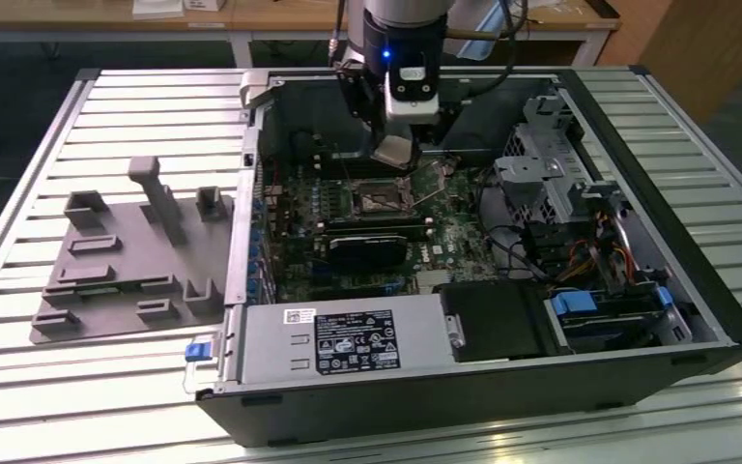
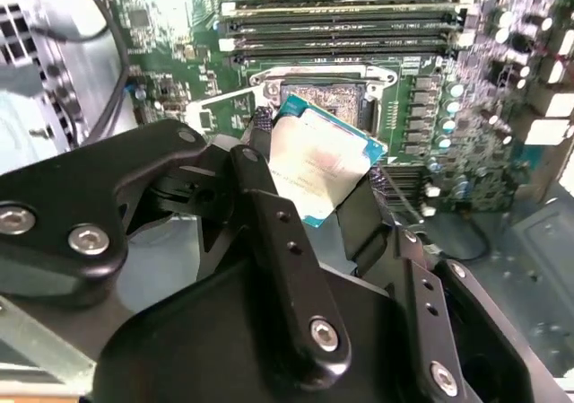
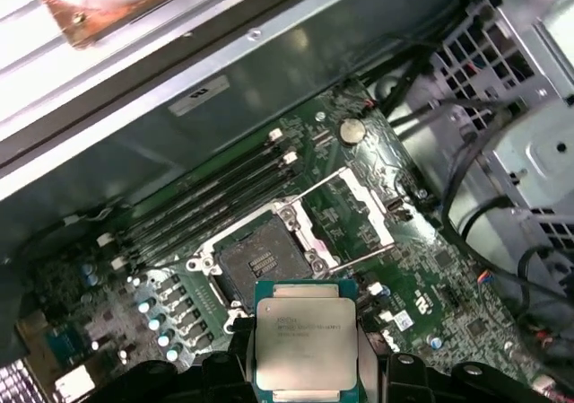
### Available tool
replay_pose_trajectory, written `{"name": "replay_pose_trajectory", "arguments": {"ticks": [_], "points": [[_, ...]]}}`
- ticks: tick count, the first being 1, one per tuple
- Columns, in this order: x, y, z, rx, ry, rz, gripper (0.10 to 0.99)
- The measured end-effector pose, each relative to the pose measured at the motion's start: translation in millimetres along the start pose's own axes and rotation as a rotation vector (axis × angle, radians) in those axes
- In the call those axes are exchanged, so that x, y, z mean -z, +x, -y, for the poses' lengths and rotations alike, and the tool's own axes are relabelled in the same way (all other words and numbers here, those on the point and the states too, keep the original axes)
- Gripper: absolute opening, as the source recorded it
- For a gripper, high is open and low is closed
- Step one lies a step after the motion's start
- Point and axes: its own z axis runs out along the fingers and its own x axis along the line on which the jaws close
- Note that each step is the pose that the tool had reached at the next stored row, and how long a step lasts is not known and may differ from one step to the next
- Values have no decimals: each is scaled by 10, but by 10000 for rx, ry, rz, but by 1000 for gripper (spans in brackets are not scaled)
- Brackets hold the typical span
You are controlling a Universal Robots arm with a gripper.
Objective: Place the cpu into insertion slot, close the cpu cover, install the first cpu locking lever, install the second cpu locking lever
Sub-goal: 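Place the cpu into insertion slot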
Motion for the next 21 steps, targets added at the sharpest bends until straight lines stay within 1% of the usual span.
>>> {"name": "replay_pose_trajectory", "arguments": {"ticks": [21], "points": [[-142,3,13,-3815,70,344,537]]}}
